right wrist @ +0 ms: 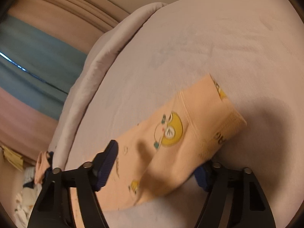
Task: Fold small clothes
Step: 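Grasp the cuff of the sleeve nearest the right tool with the right tool, then carry the held sleeve across the nightgown body and release it with the right tool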
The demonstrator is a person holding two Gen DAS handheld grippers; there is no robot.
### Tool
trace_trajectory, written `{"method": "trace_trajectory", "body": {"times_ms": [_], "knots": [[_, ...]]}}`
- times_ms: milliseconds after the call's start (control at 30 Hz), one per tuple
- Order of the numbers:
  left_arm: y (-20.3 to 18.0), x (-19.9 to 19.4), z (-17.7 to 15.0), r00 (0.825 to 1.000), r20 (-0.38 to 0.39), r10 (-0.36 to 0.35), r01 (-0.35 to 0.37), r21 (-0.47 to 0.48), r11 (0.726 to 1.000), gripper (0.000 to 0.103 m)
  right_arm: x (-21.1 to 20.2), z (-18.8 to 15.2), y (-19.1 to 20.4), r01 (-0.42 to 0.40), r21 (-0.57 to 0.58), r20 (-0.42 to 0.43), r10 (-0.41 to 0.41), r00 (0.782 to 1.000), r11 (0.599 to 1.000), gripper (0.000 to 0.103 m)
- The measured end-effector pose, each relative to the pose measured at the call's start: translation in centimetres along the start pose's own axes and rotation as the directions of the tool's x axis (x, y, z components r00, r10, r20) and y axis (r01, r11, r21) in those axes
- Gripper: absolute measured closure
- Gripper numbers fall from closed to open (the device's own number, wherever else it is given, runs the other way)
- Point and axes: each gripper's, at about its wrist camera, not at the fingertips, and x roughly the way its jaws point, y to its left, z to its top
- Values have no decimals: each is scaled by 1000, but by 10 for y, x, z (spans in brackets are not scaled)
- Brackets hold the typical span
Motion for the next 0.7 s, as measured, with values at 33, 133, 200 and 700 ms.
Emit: {"method": "trace_trajectory", "body": {"times_ms": [33,133,200,700], "knots": [[0,1,1,1000,-3,3,-3,0,1000,1,1,1,0,10,2,2,-10,1000,1000,44],[0,5,3,1000,-10,8,-8,7,1000,1,9,2,5,23,11,2,-23,1000,1000,63],[0,5,3,1000,-10,6,-6,12,1000,1,16,7,7,34,10,-1,-34,999,999,79],[23,7,4,1000,-9,12,-12,-43,999,1,2,9,63,-77,-101,-17,75,997,992,97]]}}
